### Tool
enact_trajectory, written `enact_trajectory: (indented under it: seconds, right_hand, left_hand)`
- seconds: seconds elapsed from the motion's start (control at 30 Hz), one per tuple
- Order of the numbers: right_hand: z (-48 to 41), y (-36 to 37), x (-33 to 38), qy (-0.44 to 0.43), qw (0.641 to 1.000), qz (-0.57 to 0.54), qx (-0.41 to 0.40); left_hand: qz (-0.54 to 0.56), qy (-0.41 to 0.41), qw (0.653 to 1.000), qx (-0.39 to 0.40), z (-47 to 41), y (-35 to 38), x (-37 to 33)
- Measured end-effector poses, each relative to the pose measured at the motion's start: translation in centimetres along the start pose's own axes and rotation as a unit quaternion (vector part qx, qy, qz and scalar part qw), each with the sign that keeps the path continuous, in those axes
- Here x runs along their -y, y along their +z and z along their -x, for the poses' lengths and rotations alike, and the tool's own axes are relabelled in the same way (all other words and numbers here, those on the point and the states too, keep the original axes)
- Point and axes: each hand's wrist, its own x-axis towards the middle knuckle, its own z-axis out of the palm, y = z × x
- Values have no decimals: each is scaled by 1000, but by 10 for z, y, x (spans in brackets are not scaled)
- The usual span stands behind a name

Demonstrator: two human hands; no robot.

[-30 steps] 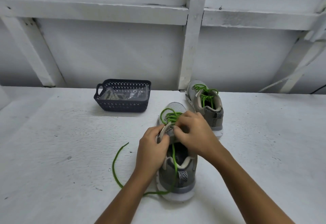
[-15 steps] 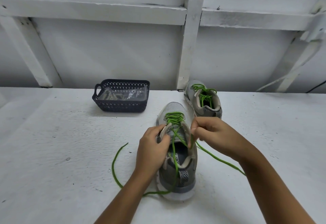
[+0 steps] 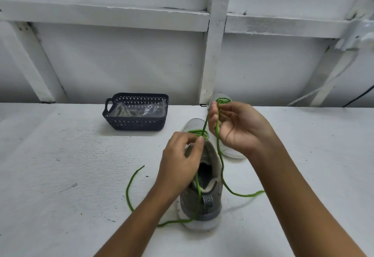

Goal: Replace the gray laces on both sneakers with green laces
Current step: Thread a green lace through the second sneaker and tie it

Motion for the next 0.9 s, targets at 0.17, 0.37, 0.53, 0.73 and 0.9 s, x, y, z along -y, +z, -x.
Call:
enact_trajectory:
  seconds: [0.17, 0.37, 0.53, 0.73, 0.9]
  right_hand:
    - [-16, 9, 2, -7, 1000, -31, 1]
    - [-19, -3, -5, -29, 998, 49, -9]
    - [-12, -26, -27, 3, 974, 222, 37]
    - [-1, -37, -40, -49, 940, 331, 64]
    - [3, -50, -38, -44, 945, 320, 56]
  left_hand:
    - [-4, 44, 987, 157, 3, -1, -14]
    - [83, -16, 987, 140, -8, -14, -22]
    - [257, -90, 961, 40, -39, -41, -30]
    - [352, -166, 921, -17, -72, -55, -29]
    - [384, -205, 900, -41, -88, -59, -23]
